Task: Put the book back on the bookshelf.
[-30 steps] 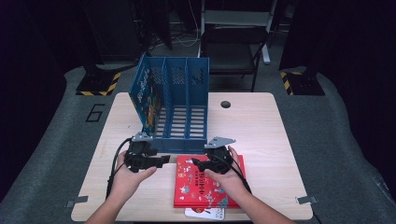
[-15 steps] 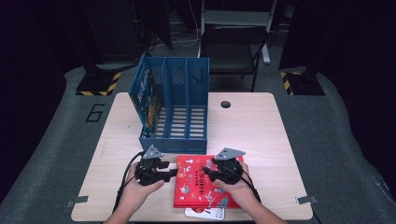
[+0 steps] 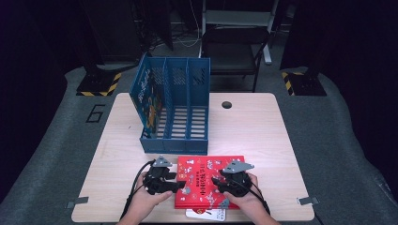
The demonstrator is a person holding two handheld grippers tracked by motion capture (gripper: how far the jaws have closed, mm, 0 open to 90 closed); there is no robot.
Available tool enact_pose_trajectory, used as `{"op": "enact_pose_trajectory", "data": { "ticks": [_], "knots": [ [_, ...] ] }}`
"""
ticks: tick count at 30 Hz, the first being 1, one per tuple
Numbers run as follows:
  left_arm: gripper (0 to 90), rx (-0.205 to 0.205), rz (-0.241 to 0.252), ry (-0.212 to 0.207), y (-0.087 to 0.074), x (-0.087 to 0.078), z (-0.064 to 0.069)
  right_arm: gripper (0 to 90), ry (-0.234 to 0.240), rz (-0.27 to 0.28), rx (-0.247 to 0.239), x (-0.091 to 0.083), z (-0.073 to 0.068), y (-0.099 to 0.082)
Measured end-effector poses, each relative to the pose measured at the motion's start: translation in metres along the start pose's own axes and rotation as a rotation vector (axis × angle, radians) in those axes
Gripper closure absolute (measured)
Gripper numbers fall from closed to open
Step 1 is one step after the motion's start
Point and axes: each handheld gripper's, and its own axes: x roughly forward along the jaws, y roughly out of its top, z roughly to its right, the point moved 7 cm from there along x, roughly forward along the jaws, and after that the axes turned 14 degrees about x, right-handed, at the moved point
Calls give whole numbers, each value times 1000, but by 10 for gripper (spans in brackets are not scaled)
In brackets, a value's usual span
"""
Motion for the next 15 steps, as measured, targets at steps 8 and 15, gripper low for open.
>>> {"op": "enact_pose_trajectory", "data": {
  "ticks": [8, 15],
  "knots": [
    [367, 70, -37, 31, -1, 15, 2, 529, -14, -22, 3, -5, 4, -11],
    [201, 85, -99, 62, -9, 25, 6, 462, -22, 1, 4, -8, 5, -16]
  ]
}}
